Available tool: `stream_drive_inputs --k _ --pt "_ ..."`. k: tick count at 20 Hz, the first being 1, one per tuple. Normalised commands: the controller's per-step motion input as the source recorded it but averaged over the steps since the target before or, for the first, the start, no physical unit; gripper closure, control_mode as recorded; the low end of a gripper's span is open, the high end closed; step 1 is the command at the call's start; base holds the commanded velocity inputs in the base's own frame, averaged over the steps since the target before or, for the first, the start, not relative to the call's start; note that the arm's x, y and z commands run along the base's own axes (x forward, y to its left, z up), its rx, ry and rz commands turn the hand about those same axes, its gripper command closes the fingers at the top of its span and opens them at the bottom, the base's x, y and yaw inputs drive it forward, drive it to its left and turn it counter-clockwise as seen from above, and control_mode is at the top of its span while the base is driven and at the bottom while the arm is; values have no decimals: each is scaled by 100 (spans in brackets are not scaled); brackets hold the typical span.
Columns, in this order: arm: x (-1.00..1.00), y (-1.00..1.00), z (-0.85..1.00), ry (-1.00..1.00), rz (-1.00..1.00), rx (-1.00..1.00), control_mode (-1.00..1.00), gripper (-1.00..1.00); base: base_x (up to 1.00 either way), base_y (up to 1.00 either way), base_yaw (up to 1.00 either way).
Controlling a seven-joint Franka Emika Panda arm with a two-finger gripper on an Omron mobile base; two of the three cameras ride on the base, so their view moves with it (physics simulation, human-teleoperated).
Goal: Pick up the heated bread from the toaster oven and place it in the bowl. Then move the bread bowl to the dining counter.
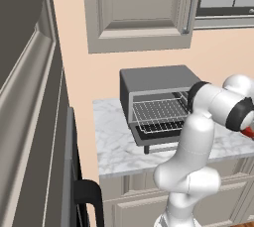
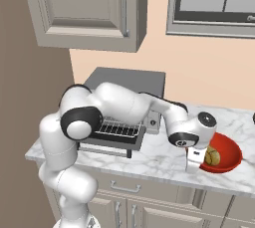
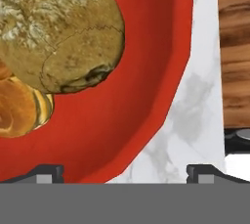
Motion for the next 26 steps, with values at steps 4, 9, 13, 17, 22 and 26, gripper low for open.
stream_drive_inputs --k 4,9,13,17,22,26 --pt "11 -10 -13 0 -8 0 -100 -100 0 0 0" --pt "5 -9 -8 0 -8 0 -100 -100 0 0 0" --pt "5 -8 -6 0 -10 0 -100 -100 0 0 0" --pt "13 -9 0 0 -9 0 -100 -100 0 0 0" --pt "21 -2 -1 0 -4 0 -100 -100 0 0 0" --pt "0 -1 -8 0 0 0 -100 100 0 0 0"
